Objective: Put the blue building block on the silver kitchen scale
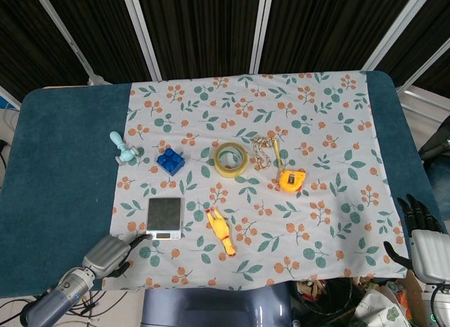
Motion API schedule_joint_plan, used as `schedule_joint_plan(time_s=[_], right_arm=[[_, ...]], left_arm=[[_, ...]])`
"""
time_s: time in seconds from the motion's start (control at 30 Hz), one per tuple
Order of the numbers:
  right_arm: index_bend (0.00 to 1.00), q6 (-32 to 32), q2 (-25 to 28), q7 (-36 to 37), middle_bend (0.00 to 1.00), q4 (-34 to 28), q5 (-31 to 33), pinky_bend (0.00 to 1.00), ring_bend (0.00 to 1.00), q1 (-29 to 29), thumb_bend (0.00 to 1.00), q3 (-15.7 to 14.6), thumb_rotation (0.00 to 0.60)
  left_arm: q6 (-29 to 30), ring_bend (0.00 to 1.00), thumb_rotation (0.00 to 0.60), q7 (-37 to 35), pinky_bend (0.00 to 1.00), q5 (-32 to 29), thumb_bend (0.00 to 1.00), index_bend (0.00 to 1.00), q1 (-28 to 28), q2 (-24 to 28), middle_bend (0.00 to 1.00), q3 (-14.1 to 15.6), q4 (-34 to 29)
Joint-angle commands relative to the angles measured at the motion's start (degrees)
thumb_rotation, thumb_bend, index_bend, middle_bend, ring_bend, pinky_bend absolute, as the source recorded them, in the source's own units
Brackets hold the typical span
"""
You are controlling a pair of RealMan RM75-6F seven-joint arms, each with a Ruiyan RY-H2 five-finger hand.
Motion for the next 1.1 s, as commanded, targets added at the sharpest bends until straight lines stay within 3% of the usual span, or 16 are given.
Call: schedule_joint_plan(time_s=[0.03,0.6,0.87,1.0,1.1], right_arm=[[0.00,0.0,0.0,0.0,0.00,0.0,0.0,0.18,0.05,0.0,0.19,0.0,0.600],[0.00,0.2,0.0,0.0,0.00,0.1,-0.2,0.18,0.05,0.0,0.19,0.0,0.600],[0.00,0.1,0.0,0.0,0.00,0.0,-0.2,0.18,0.05,0.0,0.19,-0.1,0.600],[0.00,0.1,0.0,-0.1,0.00,0.0,-0.3,0.18,0.05,0.0,0.19,-0.1,0.600],[0.00,0.1,0.0,-0.2,0.00,-0.1,-0.2,0.18,0.05,0.0,0.19,-0.1,0.600]], left_arm=[[-0.4,0.69,0.600,-0.1,0.88,-0.2,0.46,0.18,-0.1,0.0,0.67,0.2,0.1],[-2.3,0.69,0.600,0.2,0.88,-2.3,0.46,0.28,-0.7,0.2,0.67,0.8,0.4],[1.8,0.69,0.600,-0.4,0.88,-0.3,0.46,0.14,0.0,1.8,0.66,-0.2,-1.7],[4.0,0.65,0.600,-1.6,0.88,0.2,0.44,0.05,0.3,1.8,0.58,-1.6,-1.9],[5.7,0.49,0.600,-3.6,0.82,0.5,0.30,0.03,0.2,1.3,0.41,-3.5,-1.4]])
